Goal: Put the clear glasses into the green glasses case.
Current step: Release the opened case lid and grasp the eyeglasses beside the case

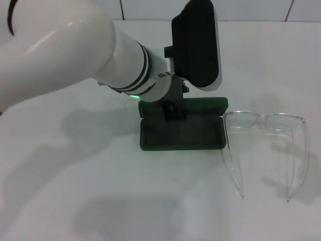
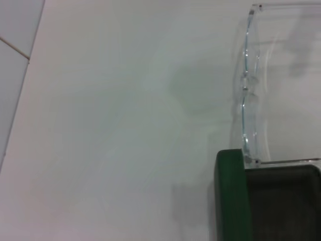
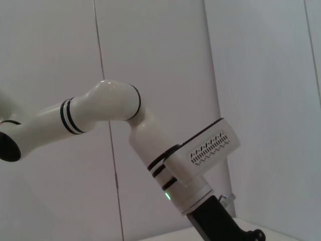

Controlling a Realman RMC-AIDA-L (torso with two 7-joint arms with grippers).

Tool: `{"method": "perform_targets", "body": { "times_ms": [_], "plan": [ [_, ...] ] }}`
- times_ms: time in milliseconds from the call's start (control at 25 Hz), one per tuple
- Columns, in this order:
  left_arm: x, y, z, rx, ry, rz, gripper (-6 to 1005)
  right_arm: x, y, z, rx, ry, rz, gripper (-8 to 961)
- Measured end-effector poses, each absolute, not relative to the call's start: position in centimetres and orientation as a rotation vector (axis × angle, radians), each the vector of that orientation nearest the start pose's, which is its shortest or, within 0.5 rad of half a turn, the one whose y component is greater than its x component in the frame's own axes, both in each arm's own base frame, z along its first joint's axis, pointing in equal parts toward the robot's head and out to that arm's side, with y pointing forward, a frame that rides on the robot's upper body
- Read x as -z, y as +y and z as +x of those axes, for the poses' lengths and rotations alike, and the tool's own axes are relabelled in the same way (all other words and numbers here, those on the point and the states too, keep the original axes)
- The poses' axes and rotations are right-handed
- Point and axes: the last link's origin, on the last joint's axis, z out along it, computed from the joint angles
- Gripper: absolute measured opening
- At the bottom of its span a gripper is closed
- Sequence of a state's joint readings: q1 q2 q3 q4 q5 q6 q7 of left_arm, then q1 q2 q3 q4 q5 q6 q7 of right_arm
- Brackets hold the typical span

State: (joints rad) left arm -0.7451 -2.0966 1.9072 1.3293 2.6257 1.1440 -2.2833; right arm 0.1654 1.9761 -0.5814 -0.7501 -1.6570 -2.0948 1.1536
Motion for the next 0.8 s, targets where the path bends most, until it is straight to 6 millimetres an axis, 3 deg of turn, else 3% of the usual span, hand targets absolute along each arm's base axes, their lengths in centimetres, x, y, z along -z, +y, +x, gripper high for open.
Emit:
{"method": "perform_targets", "body": {
  "times_ms": [240, 440, 640, 800],
  "plan": [
    [9.0, 34.7, -8.4, -0.538, 0.280, -2.726, 450, -10.5, 20.8, 30.9, -1.124, 0.276, -2.490, 854],
    [7.1, 33.7, -7.2, -0.436, 0.266, -2.707, 448, -10.5, 21.1, 31.4, -1.072, 0.315, -2.479, 854],
    [3.3, 31.6, -5.9, -0.211, 0.208, -2.680, 445, -10.1, 23.1, 33.5, -0.830, 0.429, -2.474, 835],
    [-0.5, 29.9, -5.9, 0.070, 0.072, -2.691, 444, -11.2, 24.4, 32.8, -0.796, 0.454, -2.502, 796]
  ]
}}
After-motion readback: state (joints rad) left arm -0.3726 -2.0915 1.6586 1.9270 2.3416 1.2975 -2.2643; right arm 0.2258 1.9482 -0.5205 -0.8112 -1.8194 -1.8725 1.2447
